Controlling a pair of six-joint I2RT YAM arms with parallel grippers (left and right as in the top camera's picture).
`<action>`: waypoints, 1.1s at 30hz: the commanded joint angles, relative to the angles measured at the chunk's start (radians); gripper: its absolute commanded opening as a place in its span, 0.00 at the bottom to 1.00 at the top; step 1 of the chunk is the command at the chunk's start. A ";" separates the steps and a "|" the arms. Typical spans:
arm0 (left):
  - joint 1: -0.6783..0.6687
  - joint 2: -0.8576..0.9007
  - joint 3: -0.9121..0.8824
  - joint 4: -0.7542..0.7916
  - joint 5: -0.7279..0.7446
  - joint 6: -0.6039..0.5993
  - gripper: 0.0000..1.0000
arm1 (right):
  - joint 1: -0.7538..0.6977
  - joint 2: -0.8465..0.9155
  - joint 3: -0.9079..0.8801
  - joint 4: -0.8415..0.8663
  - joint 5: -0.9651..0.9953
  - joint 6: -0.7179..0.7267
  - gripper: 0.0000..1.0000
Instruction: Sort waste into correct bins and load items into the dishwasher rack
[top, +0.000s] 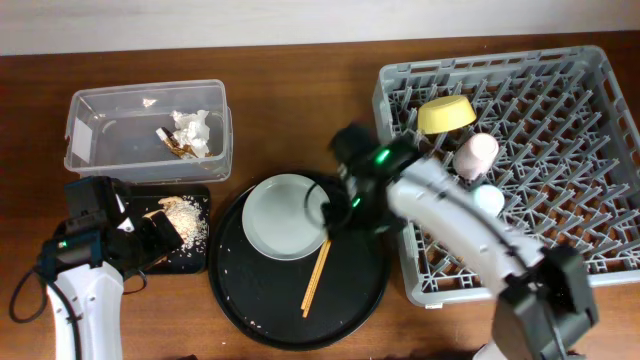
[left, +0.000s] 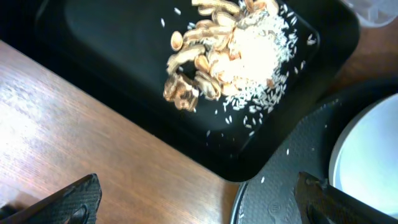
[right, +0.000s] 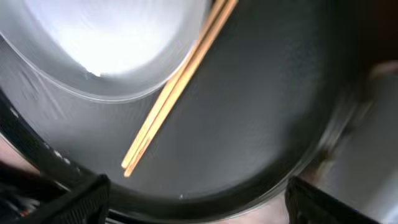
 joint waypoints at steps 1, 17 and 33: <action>0.005 -0.010 0.000 -0.003 0.005 -0.006 0.98 | 0.114 0.016 -0.142 0.128 0.053 0.196 0.88; 0.005 -0.010 0.000 -0.003 0.005 -0.006 0.98 | 0.229 0.163 -0.216 0.156 0.261 0.496 0.84; 0.005 -0.010 0.000 -0.003 0.005 -0.006 0.98 | 0.151 0.082 -0.041 0.053 0.240 0.323 0.88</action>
